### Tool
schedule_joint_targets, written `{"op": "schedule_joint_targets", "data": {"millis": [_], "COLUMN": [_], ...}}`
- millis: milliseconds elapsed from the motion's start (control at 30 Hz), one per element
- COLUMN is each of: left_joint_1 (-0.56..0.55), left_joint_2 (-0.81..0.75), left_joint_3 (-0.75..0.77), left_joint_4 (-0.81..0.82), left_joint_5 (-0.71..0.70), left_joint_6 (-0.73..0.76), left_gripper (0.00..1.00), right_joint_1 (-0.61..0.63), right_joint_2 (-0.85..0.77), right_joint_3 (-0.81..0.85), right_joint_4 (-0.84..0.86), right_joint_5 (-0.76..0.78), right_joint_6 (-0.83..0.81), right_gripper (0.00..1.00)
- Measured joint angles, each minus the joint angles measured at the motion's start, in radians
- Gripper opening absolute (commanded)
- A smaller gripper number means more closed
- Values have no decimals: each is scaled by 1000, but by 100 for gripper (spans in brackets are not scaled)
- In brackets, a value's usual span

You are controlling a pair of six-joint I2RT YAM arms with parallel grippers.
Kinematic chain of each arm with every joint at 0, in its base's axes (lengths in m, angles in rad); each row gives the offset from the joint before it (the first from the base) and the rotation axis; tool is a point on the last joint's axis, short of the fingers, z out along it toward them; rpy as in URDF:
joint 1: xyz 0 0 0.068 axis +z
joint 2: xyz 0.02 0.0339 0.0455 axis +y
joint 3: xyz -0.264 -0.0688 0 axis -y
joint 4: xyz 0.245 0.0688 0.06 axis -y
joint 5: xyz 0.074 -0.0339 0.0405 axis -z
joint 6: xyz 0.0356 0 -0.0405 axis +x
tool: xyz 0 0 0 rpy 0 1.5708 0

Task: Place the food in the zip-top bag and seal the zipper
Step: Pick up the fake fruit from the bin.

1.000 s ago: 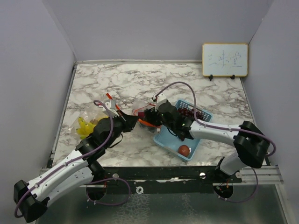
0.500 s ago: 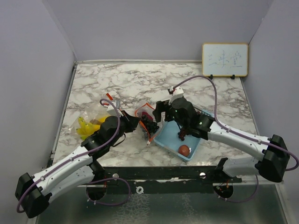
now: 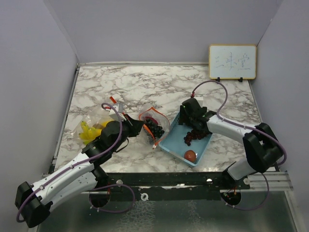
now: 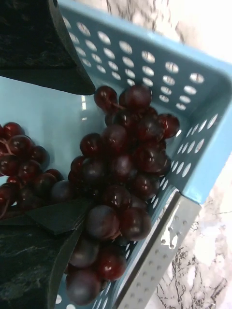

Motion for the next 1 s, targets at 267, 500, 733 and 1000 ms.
{"op": "schedule_joint_targets", "data": {"millis": [267, 500, 733, 1000], "left_joint_1": [0, 0, 0, 0], "left_joint_2": [0, 0, 13, 36], "left_joint_3": [0, 0, 0, 0], "left_joint_4": [4, 3, 3, 3], "left_joint_5": [0, 0, 0, 0], "left_joint_6": [10, 13, 13, 16], "left_gripper": [0, 0, 0, 0], "right_joint_1": [-10, -24, -21, 26], "right_joint_2": [169, 177, -19, -444], "right_joint_3": [59, 29, -57, -67], "right_joint_4": [35, 93, 106, 137], "right_joint_5": [58, 131, 10, -362], "right_joint_6": [-13, -17, -86, -206], "right_gripper": [64, 3, 2, 2]}}
